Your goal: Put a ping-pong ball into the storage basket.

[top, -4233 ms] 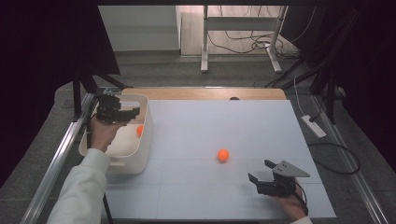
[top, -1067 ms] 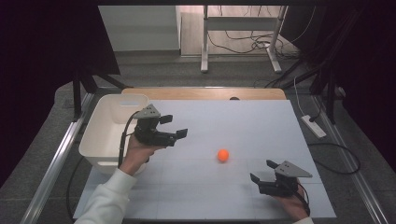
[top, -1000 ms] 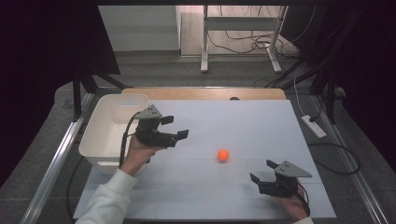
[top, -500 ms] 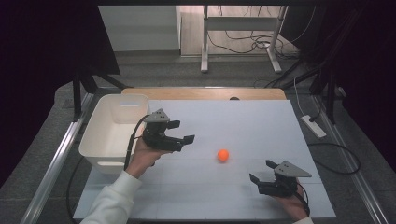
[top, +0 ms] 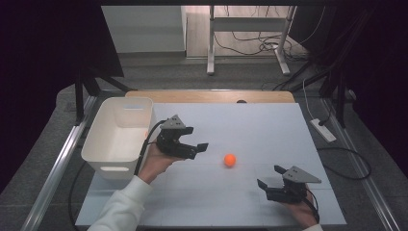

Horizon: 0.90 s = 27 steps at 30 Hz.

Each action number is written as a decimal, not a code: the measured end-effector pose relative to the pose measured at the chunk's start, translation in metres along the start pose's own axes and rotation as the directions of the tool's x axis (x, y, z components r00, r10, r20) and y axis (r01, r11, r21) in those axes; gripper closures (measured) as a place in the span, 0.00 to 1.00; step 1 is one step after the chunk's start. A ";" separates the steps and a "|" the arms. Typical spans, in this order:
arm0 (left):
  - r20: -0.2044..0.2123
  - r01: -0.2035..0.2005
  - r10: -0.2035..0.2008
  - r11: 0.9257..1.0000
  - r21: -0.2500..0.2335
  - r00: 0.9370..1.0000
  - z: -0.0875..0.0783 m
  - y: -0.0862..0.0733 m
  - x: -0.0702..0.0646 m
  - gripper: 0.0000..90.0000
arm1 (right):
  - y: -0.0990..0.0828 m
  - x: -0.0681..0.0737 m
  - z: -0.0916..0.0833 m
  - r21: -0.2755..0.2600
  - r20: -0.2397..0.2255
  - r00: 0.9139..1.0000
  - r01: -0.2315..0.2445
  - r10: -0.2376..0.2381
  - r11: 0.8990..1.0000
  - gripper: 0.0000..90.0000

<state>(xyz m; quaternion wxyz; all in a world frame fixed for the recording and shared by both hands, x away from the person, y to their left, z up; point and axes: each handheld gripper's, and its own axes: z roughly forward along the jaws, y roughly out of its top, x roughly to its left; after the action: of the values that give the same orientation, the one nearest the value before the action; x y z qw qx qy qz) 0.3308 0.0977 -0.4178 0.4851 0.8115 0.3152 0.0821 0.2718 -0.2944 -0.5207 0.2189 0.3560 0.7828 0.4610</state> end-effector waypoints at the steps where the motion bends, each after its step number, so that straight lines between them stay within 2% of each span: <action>1: -0.001 -0.004 0.004 1.000 0.003 1.000 0.001 0.000 -0.001 0.18 | 0.000 0.000 0.000 -0.001 0.000 1.000 -0.001 0.001 1.000 0.16; 19: 0.028 0.005 -0.006 0.999 0.047 1.000 0.026 -0.001 -0.005 0.18 | 0.000 0.001 -0.001 0.005 0.005 1.000 0.003 -0.003 1.000 0.16; 27: 0.050 -0.009 0.005 0.997 0.081 0.999 0.042 -0.001 -0.011 0.18 | -0.001 0.001 -0.002 0.006 0.008 1.000 0.001 -0.001 1.000 0.16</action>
<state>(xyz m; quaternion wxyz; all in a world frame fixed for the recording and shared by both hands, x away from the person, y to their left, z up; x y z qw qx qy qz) 0.3405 0.0608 -0.4381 0.4592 0.8334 0.3033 0.0505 0.2697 -0.2953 -0.5206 0.2214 0.3581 0.7835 0.4571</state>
